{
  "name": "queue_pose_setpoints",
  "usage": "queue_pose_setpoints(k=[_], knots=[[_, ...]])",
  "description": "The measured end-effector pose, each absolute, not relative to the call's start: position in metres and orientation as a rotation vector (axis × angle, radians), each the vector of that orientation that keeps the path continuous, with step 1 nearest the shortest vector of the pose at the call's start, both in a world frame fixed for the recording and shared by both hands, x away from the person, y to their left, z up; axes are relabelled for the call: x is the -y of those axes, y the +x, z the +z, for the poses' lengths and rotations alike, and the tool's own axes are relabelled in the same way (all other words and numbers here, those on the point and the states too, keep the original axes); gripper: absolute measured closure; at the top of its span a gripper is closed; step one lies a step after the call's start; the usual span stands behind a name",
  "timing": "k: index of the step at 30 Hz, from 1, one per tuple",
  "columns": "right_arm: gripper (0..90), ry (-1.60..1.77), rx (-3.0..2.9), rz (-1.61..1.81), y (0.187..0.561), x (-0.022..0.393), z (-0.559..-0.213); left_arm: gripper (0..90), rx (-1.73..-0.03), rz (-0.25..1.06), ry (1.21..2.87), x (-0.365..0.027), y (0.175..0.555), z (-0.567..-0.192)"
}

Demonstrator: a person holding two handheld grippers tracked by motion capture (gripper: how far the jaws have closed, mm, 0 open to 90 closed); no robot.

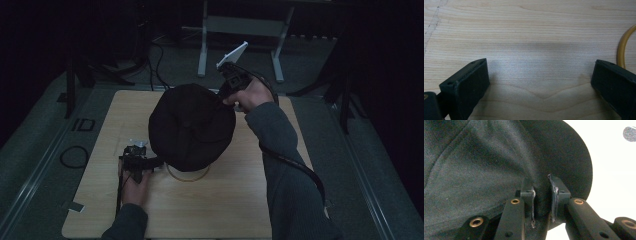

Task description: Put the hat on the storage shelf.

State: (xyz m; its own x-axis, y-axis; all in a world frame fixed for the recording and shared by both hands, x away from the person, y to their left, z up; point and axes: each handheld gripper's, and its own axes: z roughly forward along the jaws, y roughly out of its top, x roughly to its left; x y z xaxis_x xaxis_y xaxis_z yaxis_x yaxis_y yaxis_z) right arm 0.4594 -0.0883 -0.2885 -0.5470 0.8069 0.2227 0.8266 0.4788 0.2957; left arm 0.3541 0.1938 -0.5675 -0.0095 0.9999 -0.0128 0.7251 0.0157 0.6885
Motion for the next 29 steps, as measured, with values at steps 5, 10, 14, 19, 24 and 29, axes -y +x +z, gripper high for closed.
queue_pose_setpoints(k=[5,10,14,19,24,29], knots=[[74.1,-1.466,2.659,-0.573,0.461,0.084,-0.295,1.2,-1.787,0.7,1.761,-0.194,0.354,-0.568],[67.5,-1.437,2.671,-0.574,0.462,0.08,-0.3,1.2,-1.787,0.7,1.761,-0.194,0.354,-0.568],[58.5,-1.422,2.685,-0.635,0.463,0.084,-0.299,1.2,-1.783,0.699,1.769,-0.194,0.354,-0.567],[44.7,-1.455,2.709,-0.669,0.464,0.096,-0.295,1.2,-1.783,0.7,1.77,-0.194,0.354,-0.567],[40.1,-1.527,2.706,-0.675,0.466,0.113,-0.295,1.2,-1.784,0.7,1.769,-0.194,0.354,-0.567],[38.3,-1.585,2.693,-0.658,0.469,0.128,-0.301,1.2,-1.784,0.7,1.769,-0.194,0.354,-0.567]])
